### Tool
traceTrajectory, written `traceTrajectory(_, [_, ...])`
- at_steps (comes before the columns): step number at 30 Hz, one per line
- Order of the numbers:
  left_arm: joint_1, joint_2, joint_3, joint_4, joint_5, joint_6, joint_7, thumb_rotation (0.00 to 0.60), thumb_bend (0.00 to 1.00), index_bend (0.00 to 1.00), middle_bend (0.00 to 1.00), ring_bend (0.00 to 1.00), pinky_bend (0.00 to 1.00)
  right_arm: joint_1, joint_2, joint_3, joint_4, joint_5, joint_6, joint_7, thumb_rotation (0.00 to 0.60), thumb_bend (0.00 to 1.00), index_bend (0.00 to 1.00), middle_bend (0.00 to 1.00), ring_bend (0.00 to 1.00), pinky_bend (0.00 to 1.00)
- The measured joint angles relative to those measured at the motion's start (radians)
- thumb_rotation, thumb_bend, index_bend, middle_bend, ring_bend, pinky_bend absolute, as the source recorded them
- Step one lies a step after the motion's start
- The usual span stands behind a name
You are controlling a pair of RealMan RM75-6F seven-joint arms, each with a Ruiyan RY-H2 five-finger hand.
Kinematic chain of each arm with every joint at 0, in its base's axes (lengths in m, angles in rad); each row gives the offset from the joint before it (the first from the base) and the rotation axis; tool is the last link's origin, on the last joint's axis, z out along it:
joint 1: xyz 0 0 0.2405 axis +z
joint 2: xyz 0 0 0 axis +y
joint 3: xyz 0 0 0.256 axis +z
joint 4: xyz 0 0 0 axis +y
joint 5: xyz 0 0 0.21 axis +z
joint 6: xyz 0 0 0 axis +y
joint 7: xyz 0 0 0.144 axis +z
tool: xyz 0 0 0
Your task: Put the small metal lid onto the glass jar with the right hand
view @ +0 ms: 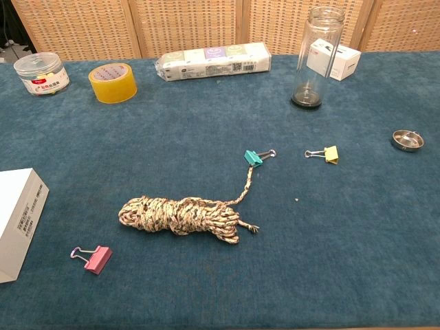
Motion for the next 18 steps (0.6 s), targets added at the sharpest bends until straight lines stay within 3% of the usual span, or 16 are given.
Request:
traceTrajectory(4, [0.001, 0.009, -0.002, 0.002, -0.004, 0.003, -0.028, 0.6, 0.0, 0.0, 0.0, 0.0, 0.0, 0.027, 0.0, 0.012, 0.002, 0.017, -0.044, -0.009, 0.6, 0.0, 0.01, 0.0, 0.0, 0.0])
traceTrajectory(7, [0.0, 0.014, -0.002, 0.002, -0.004, 0.001, -0.038, 0.6, 0.0, 0.0, 0.0, 0.0, 0.0, 0.066, 0.006, 0.037, 0.0, 0.038, -0.093, -0.011, 0.6, 0.0, 0.11, 0.0, 0.0, 0.0])
traceTrajectory(10, [-0.001, 0.017, -0.001, 0.002, -0.005, -0.003, -0.046, 0.6, 0.0, 0.0, 0.0, 0.0, 0.0, 0.115, 0.009, 0.065, 0.005, 0.065, -0.157, 0.002, 0.6, 0.07, 0.2, 0.0, 0.0, 0.0])
traceTrajectory(14, [-0.002, 0.024, -0.003, 0.001, -0.014, -0.006, -0.071, 0.6, 0.0, 0.0, 0.0, 0.0, 0.0, 0.187, 0.005, 0.094, 0.036, 0.095, -0.259, 0.033, 0.6, 0.23, 0.27, 0.0, 0.0, 0.0])
traceTrajectory(18, [-0.003, 0.032, -0.007, 0.002, -0.022, -0.007, -0.09, 0.6, 0.0, 0.0, 0.0, 0.0, 0.0, 0.259, -0.012, 0.115, 0.092, 0.126, -0.359, 0.068, 0.6, 0.26, 0.31, 0.0, 0.0, 0.0])
